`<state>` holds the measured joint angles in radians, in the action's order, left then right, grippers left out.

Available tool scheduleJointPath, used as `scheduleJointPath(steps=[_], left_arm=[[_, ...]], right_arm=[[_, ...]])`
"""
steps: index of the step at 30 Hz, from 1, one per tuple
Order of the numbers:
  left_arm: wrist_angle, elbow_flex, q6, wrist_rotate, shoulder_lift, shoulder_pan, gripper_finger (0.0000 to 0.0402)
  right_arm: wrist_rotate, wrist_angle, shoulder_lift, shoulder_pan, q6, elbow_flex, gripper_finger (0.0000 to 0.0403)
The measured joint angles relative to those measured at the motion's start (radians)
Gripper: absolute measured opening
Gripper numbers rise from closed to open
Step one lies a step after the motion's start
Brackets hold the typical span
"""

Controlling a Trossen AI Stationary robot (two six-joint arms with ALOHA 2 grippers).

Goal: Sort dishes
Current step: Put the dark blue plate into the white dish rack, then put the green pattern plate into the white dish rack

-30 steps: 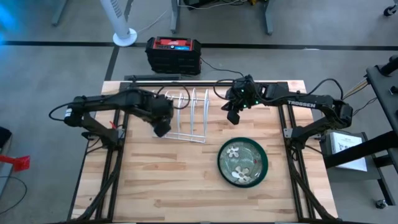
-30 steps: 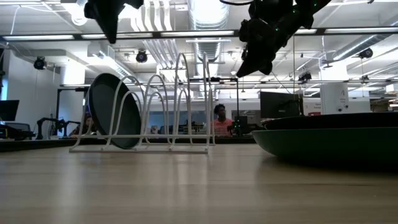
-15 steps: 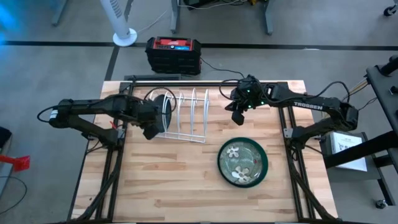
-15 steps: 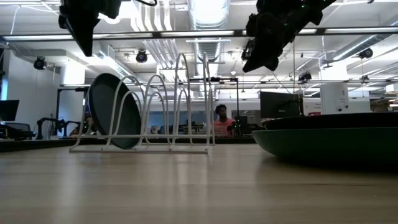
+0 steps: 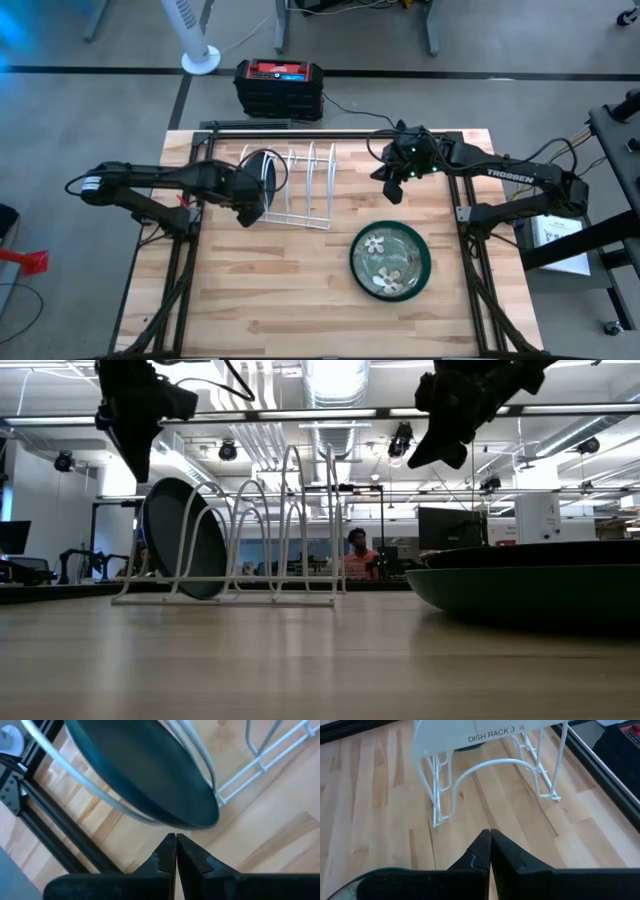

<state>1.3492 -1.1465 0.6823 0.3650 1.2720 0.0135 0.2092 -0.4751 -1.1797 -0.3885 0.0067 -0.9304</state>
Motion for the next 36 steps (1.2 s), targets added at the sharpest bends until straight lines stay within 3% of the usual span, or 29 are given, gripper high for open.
scheduleJointPath(steps=[15, 21, 25, 30, 36], left_arm=[[-0.012, -0.002, 0.013, 0.073, 0.003, 0.001, 0.0], [0.108, -0.116, 0.056, 0.072, 0.003, 0.0, 0.0], [0.163, -0.226, 0.063, 0.074, 0.002, -0.001, 0.0], [-0.051, -0.315, -0.031, 0.078, 0.005, -0.048, 0.0], [-0.386, -0.307, -0.229, 0.074, 0.063, -0.144, 0.0]], right_arm=[[-0.001, 0.02, 0.0, 0.0, 0.01, 0.0, 0.0], [0.0, -0.052, 0.026, 0.0, 0.018, 0.0, 0.0], [0.0, -0.202, 0.059, 0.003, 0.042, 0.002, 0.0], [0.0, -0.302, 0.106, 0.038, 0.086, 0.074, 0.0], [0.001, -0.303, 0.17, 0.095, 0.216, 0.204, 0.0]])
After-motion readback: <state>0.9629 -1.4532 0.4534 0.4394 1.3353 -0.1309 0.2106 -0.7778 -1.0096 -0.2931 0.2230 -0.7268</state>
